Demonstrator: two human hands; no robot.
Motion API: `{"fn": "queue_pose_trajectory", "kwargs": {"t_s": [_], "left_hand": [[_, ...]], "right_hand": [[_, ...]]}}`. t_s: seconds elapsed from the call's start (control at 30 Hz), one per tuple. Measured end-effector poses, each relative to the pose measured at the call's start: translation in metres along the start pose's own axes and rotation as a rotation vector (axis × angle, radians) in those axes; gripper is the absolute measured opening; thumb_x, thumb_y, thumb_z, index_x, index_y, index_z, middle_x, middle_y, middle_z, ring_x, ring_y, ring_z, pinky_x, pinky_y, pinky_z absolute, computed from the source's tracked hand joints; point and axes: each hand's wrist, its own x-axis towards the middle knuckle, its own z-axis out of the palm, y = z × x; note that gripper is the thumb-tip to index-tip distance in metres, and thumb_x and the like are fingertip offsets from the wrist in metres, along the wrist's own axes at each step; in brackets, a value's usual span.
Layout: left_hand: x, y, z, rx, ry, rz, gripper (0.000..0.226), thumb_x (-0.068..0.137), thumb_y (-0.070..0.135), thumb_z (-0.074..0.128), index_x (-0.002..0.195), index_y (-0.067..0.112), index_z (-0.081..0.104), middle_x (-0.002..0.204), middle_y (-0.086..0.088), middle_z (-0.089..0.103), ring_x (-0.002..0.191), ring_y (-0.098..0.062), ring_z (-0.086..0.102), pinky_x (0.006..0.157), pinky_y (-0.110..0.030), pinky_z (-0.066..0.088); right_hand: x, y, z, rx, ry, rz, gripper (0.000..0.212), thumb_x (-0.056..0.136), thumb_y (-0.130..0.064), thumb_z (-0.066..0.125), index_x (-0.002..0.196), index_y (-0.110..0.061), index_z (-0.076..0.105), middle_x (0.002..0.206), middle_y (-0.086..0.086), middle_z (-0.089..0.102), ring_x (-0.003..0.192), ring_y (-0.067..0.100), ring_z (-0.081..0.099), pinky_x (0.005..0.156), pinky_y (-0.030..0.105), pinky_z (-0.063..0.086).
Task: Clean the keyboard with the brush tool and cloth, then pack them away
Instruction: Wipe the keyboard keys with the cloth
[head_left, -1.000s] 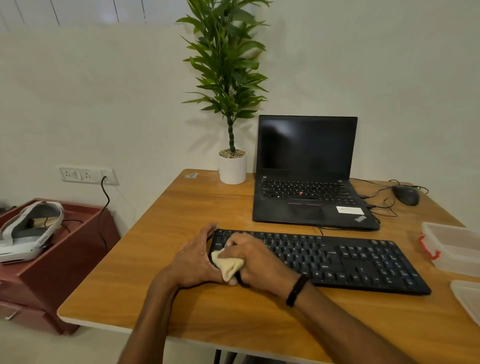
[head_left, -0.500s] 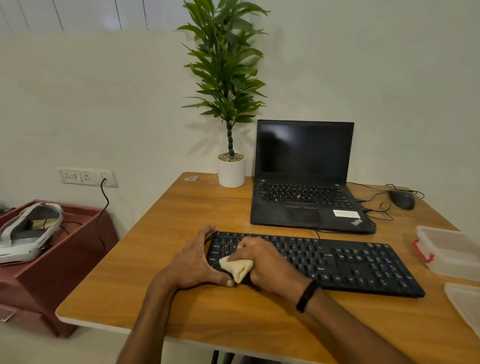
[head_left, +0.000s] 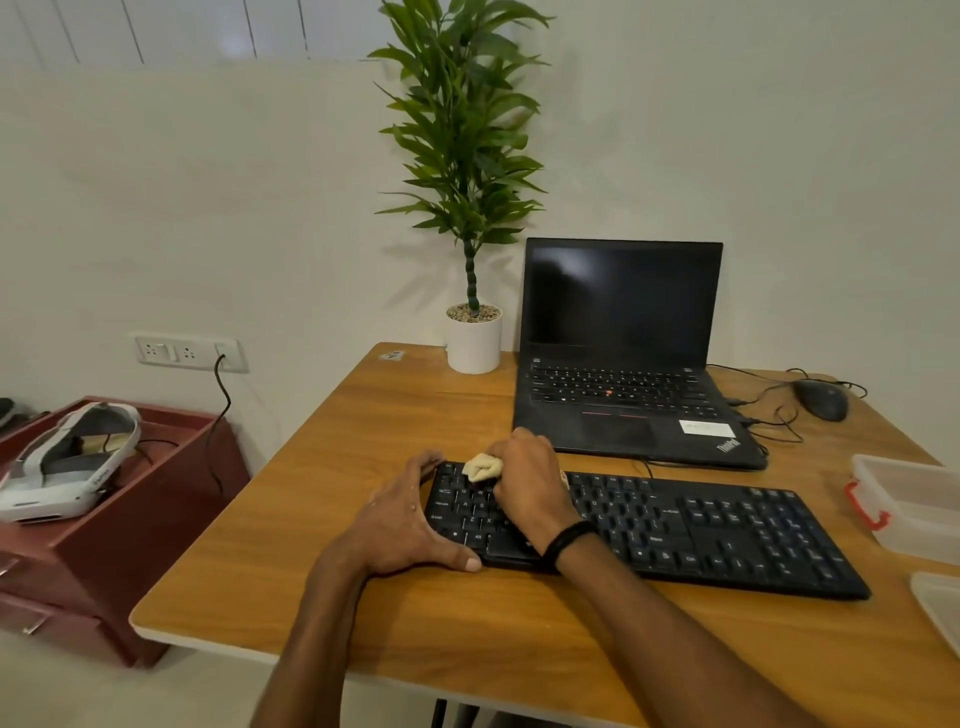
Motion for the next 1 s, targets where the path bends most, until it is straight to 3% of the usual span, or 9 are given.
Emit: {"fn": "queue_pose_trajectory", "kwargs": {"t_s": [0.1, 0.2, 0.27, 0.33, 0.5, 0.7, 1.0], "left_hand": [[0.0, 0.001, -0.002, -0.024, 0.004, 0.019, 0.144, 0.03, 0.082, 0.089, 0.15, 0.047, 0.018, 0.148, 0.021, 0.042, 0.135, -0.008, 0.044, 0.118, -0.044, 0.037], [-0.004, 0.0, 0.001, -0.054, 0.007, 0.035, 0.138, 0.033, 0.078, 0.092, 0.148, 0.049, 0.021, 0.142, 0.025, 0.045, 0.131, -0.003, 0.047, 0.116, -0.042, 0.039], [-0.004, 0.001, 0.003, -0.054, 0.007, 0.034, 0.142, 0.033, 0.078, 0.092, 0.151, 0.045, 0.019, 0.145, 0.024, 0.043, 0.133, -0.003, 0.045, 0.118, -0.042, 0.037], [-0.002, 0.002, 0.003, -0.043, 0.001, 0.02, 0.148, 0.032, 0.079, 0.091, 0.154, 0.041, 0.016, 0.15, 0.022, 0.04, 0.136, -0.005, 0.041, 0.12, -0.042, 0.034], [-0.003, -0.002, 0.0, -0.04, 0.009, 0.001, 0.153, 0.03, 0.081, 0.09, 0.156, 0.038, 0.015, 0.155, 0.017, 0.038, 0.14, -0.006, 0.04, 0.122, -0.044, 0.032], [-0.002, 0.0, 0.001, -0.04, 0.006, 0.002, 0.153, 0.03, 0.083, 0.089, 0.156, 0.038, 0.015, 0.156, 0.016, 0.037, 0.142, -0.008, 0.038, 0.123, -0.046, 0.028], [0.0, 0.001, -0.001, -0.036, -0.014, 0.004, 0.152, 0.031, 0.083, 0.089, 0.156, 0.04, 0.014, 0.159, 0.015, 0.034, 0.143, -0.009, 0.036, 0.123, -0.048, 0.028]], "right_hand": [[0.008, -0.019, 0.003, 0.049, -0.012, -0.045, 0.034, 0.084, 0.0, 0.067, 0.107, -0.023, 0.075, 0.098, -0.001, 0.065, 0.1, 0.018, 0.055, 0.084, 0.028, 0.046], [0.006, -0.029, 0.005, 0.103, -0.097, -0.154, 0.047, 0.081, 0.007, 0.061, 0.11, -0.026, 0.075, 0.082, -0.007, 0.052, 0.092, 0.018, 0.052, 0.074, 0.025, 0.036], [0.008, -0.024, 0.002, 0.082, -0.114, -0.152, 0.042, 0.081, 0.007, 0.062, 0.107, -0.023, 0.076, 0.079, -0.009, 0.051, 0.094, 0.019, 0.052, 0.076, 0.026, 0.039], [0.009, -0.021, -0.001, 0.019, -0.13, -0.135, 0.031, 0.081, 0.003, 0.064, 0.1, -0.017, 0.077, 0.084, 0.0, 0.064, 0.096, 0.021, 0.055, 0.085, 0.033, 0.046], [0.007, -0.017, 0.003, -0.016, -0.119, 0.009, 0.02, 0.08, -0.005, 0.073, 0.096, -0.017, 0.077, 0.095, 0.006, 0.07, 0.096, 0.023, 0.062, 0.081, 0.037, 0.055], [0.001, 0.019, -0.01, -0.145, -0.111, 0.179, 0.03, 0.083, -0.018, 0.076, 0.113, -0.019, 0.071, 0.106, 0.005, 0.068, 0.102, 0.022, 0.061, 0.083, 0.032, 0.053], [-0.004, 0.065, -0.064, -0.286, -0.124, 0.46, 0.033, 0.086, -0.031, 0.073, 0.111, -0.012, 0.063, 0.11, 0.009, 0.066, 0.105, 0.027, 0.061, 0.085, 0.036, 0.053]]}}
